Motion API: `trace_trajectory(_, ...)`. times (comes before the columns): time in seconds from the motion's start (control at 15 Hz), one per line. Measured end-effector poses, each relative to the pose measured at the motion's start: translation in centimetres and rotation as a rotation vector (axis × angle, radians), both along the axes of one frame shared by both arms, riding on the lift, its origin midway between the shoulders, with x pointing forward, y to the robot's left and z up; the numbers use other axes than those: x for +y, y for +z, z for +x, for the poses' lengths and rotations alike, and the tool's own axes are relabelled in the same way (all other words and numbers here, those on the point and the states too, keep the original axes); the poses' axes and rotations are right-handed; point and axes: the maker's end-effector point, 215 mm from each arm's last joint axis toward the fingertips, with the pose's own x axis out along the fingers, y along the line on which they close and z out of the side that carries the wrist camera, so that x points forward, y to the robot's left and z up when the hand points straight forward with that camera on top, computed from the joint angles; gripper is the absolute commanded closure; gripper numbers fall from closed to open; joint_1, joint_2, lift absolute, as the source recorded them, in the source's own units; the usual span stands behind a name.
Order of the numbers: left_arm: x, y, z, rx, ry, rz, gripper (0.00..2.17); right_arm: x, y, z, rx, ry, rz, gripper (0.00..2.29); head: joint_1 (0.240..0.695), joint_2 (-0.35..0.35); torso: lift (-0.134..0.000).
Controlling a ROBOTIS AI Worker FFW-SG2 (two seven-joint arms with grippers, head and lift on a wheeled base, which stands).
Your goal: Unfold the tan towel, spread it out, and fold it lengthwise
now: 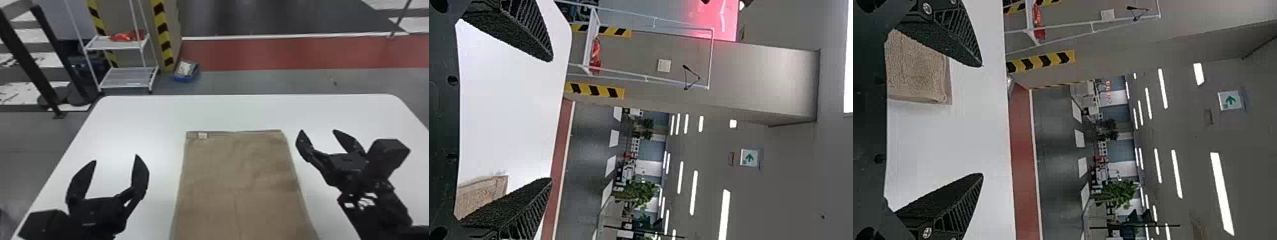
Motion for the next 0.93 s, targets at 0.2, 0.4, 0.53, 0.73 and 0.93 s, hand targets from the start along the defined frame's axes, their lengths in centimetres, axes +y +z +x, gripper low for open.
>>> trace_trajectory(0.2,0.3,0.6,-0.6,-0.019,0.006,0.0,0.0,1.0,-1.1,1.4,0.024,0.025,0.037,0.19,0.695,0.101,-0.123)
trace_trajectory(0.4,0.5,0.8,-1.0,-0.028,0.011,0.0,0.0,2.4,-2.2,2.6,0.051,0.067,0.074,0.25,0.695,0.12,-0.123)
trace_trajectory(0.53,0.5,1.0,-1.2,-0.035,0.012,-0.001,0.0,3.2,-2.8,3.2,0.07,0.08,0.077,0.29,0.695,0.127,-0.123)
trace_trajectory(0.73,0.5,1.2,-1.3,-0.045,0.013,-0.004,0.0,4.1,-4.7,3.4,0.141,0.098,0.068,0.28,0.695,0.14,-0.123)
trace_trajectory(0.93,0.3,1.2,-1.3,-0.046,0.011,-0.007,0.0,4.9,-6.5,3.1,0.204,0.112,0.065,0.28,0.695,0.146,-0.123)
